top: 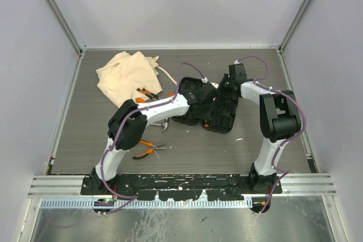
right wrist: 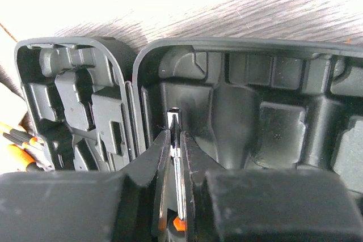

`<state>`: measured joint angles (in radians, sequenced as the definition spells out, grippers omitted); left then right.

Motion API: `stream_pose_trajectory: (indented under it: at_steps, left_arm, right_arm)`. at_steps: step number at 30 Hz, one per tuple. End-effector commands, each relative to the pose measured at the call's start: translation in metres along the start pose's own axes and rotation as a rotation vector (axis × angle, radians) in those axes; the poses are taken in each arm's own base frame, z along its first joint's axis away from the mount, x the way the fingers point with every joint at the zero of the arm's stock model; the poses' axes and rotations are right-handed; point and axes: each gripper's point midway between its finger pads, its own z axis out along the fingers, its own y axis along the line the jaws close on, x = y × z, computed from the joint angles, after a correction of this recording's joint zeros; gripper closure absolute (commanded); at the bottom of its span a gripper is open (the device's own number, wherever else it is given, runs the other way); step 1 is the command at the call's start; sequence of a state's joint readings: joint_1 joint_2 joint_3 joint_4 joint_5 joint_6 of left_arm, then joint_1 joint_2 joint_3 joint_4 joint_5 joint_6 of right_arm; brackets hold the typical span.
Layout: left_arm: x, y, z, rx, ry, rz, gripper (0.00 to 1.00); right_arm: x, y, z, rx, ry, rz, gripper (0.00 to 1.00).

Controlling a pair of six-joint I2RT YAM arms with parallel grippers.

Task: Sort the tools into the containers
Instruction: Adjust the screwdriver in the storage box.

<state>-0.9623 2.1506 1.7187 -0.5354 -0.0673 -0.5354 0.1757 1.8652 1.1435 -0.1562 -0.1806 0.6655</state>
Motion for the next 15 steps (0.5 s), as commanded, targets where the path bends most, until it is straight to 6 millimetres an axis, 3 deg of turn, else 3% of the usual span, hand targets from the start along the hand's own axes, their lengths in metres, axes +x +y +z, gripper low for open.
stream_pose_trajectory:
  at_steps: [1,9,15]
  left_arm:
    - [0.018,0.012,-0.003,-0.044,0.052,0.015,0.77]
    - [0.026,0.017,-0.005,-0.052,0.057,0.005,0.78]
    - [0.043,0.026,-0.005,-0.07,0.087,-0.009,0.79]
  right_arm:
    - [-0.004,-0.012,0.012,0.063,-0.026,-0.025,0.85]
    - [0.011,-0.034,0.019,0.123,0.003,-0.026,0.87]
    - [0.021,-0.044,0.021,0.148,0.019,-0.026,0.88]
